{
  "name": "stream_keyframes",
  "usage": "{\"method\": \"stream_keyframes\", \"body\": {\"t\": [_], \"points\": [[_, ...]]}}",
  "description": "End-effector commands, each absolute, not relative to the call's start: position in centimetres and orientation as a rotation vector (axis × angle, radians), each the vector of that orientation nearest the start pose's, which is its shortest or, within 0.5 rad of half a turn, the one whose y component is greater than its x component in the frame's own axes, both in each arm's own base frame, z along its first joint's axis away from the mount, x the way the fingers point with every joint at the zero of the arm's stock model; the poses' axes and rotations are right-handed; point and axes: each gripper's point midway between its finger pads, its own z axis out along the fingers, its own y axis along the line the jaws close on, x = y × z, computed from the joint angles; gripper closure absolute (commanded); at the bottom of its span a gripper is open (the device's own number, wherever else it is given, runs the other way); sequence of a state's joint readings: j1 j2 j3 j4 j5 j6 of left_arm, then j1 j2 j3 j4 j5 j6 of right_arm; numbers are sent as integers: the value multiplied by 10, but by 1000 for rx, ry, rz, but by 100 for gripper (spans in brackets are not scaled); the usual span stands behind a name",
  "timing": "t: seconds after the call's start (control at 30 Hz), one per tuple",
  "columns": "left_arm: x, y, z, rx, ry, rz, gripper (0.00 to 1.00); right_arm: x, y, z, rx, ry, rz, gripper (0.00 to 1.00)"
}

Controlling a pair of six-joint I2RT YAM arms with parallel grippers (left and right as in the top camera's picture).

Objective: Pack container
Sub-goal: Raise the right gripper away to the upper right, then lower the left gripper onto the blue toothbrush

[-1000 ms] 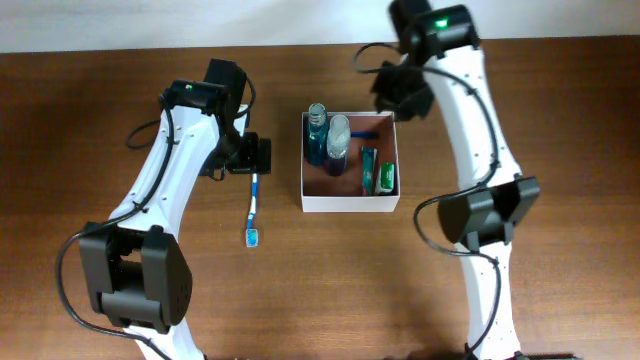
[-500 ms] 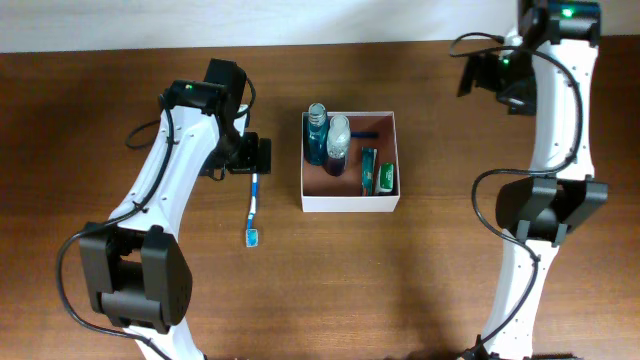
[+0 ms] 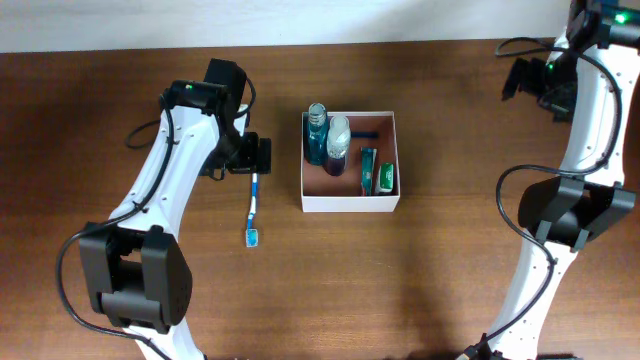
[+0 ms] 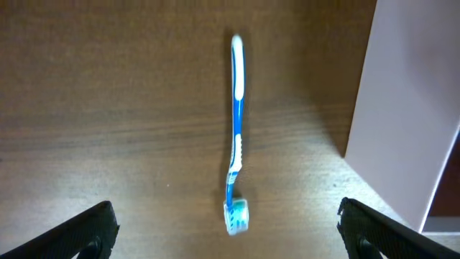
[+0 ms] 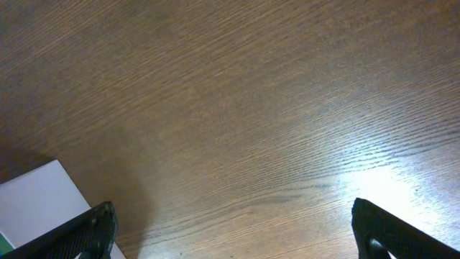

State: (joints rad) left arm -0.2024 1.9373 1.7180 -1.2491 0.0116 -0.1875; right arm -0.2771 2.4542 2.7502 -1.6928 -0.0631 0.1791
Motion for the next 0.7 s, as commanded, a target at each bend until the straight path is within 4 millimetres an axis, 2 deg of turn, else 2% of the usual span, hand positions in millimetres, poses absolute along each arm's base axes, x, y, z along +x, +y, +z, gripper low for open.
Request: {"method": "stream_keyframes", "body": {"t": [0.0, 0.17, 0.33, 0.43, 0.57, 0.67], "points": [[389, -82, 126, 25, 3005, -59, 1, 464, -124, 175, 652, 2885, 55, 2], [391, -83, 126, 26, 2995, -66, 1, 465, -123, 175, 651, 2885, 56, 2], [394, -97, 128, 36, 2983, -190, 1, 465, -123, 175, 651, 2885, 56, 2], [394, -98, 127, 37, 2984, -193, 1, 465, -123, 175, 651, 2885, 56, 2], [385, -97, 114, 47, 3022, -166, 16, 465, -123, 175, 651, 2885, 56, 2], [375, -93, 96, 40, 3064, -101, 18, 465, -123, 175, 651, 2885, 56, 2]]}}
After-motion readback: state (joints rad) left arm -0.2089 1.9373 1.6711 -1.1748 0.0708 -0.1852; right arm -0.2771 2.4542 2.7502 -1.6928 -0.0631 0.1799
